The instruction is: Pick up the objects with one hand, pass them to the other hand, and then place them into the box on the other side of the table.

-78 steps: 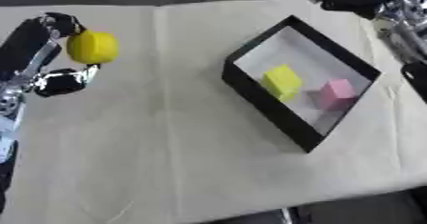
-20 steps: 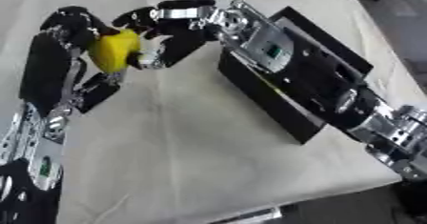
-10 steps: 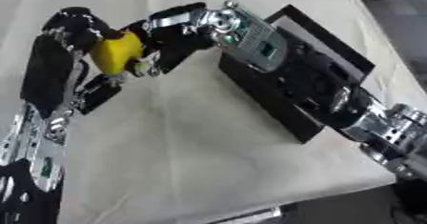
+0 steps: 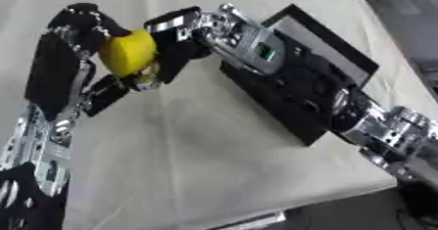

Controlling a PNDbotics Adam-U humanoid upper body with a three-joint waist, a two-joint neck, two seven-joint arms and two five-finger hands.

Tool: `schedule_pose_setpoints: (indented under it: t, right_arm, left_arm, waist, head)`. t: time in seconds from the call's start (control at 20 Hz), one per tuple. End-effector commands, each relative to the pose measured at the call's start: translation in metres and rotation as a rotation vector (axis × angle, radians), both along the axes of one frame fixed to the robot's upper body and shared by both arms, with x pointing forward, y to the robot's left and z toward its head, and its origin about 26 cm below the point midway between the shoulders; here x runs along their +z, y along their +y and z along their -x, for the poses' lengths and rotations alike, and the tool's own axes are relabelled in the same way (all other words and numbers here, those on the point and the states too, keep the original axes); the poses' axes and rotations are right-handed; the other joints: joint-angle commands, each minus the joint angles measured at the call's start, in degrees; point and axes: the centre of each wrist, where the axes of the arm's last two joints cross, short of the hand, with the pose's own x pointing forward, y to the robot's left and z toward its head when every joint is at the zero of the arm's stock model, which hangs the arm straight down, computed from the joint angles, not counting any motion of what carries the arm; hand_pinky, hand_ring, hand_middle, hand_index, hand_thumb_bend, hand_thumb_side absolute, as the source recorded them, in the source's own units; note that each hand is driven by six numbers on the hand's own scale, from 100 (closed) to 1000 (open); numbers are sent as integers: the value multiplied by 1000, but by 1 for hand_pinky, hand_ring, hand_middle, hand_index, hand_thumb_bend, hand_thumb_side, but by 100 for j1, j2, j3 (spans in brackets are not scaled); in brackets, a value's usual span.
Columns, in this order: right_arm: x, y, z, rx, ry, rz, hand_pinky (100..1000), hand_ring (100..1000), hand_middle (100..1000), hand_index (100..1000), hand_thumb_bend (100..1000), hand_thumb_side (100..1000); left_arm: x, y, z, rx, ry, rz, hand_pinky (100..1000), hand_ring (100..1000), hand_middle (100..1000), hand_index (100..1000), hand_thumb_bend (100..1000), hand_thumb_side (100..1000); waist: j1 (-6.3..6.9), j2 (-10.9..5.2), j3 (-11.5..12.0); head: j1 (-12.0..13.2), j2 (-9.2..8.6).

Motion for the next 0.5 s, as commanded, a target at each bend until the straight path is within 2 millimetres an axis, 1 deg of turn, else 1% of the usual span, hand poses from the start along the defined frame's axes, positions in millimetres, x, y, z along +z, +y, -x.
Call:
schedule_pose_setpoints:
  t: [0.05,0.3,0.35,0.4,0.45,0.5]
  right_arm:
    - [15,-9,7,1,-21,-47,1000,951,426,599,155,100]
    - [18,-11,14,-1,-2,-83,1000,945,422,594,203,100]
    - [19,-11,14,-1,-1,-83,1000,945,424,600,215,100]
    - [19,-11,15,2,-2,-81,1000,947,437,620,246,100]
    - [20,-12,16,7,-6,-77,1000,956,484,683,334,100]
    - [21,-13,16,15,-19,-70,1000,982,576,805,429,100]
  left_arm:
    - [10,-10,4,-37,-31,9,759,562,493,586,100,100]
    - [8,-8,3,-26,-19,-4,759,561,490,581,100,100]
    - [7,-8,3,-22,-17,-5,759,560,489,580,100,100]
    - [7,-8,3,-18,-16,-6,758,559,486,576,100,100]
    - [7,-7,2,-14,-14,-4,756,555,480,570,100,100]
    - [7,-6,2,-9,-11,1,753,548,470,557,100,100]
  waist:
    - [21,-84,-9]
    - [24,-83,-7]
    - [25,-82,-7]
    - [26,-81,-9]
    - [28,-81,-12]
    - [30,-84,-17]
  head:
    - [0,-27]
    - [-4,-35]
    - [-3,-39]
    - [-1,-41]
    - [0,-41]
    - [2,-35]
